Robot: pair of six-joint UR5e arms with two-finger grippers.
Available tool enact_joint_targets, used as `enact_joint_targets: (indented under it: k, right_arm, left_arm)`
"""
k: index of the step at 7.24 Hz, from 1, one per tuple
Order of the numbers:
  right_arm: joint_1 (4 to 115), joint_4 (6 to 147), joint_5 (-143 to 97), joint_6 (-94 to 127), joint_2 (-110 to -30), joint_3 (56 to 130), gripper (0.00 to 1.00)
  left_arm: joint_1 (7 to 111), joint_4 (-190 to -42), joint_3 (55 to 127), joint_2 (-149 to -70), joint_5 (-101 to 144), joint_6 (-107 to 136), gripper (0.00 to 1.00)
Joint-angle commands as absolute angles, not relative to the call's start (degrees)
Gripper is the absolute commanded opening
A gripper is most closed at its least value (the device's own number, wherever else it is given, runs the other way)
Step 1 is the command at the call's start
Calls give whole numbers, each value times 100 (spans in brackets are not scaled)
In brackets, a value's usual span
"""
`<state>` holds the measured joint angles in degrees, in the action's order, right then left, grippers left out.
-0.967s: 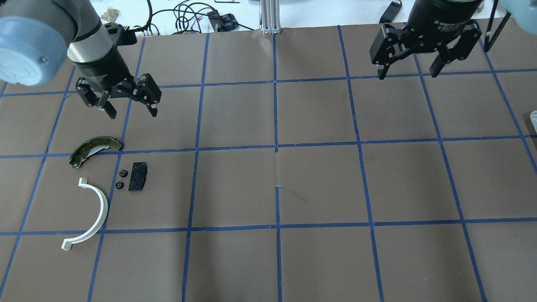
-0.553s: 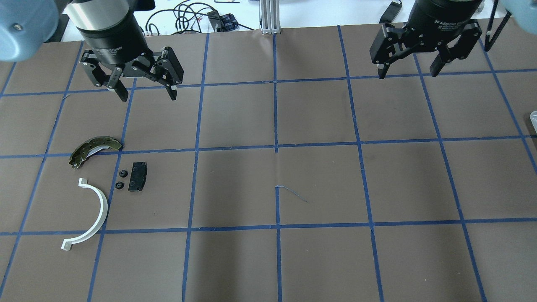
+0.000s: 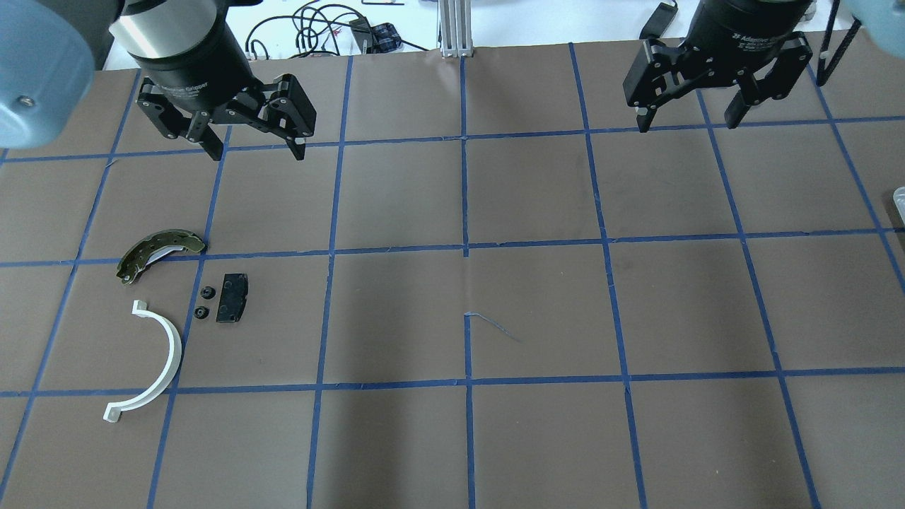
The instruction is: Place bearing gear from tray to pile
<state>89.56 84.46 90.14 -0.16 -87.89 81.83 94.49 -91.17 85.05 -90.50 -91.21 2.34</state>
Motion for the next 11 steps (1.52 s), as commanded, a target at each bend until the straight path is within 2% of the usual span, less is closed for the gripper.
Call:
enact_joint_targets:
  k: [1, 3, 11]
  right_arm:
    - [8956, 8446, 9009, -18, -8798, 8183, 100]
    - [8956, 8446, 9061, -70, -8789, 8183, 100]
    - [8956, 8472, 9044, -53, -8789, 8191, 100]
  left_arm:
    - [9448, -9009, 8596, -9026, -9123, 11, 96]
    - [9414, -9009, 8596, -8991, -9140, -9, 100]
    - [9360, -9009, 8596, -8974, -9123, -26, 100]
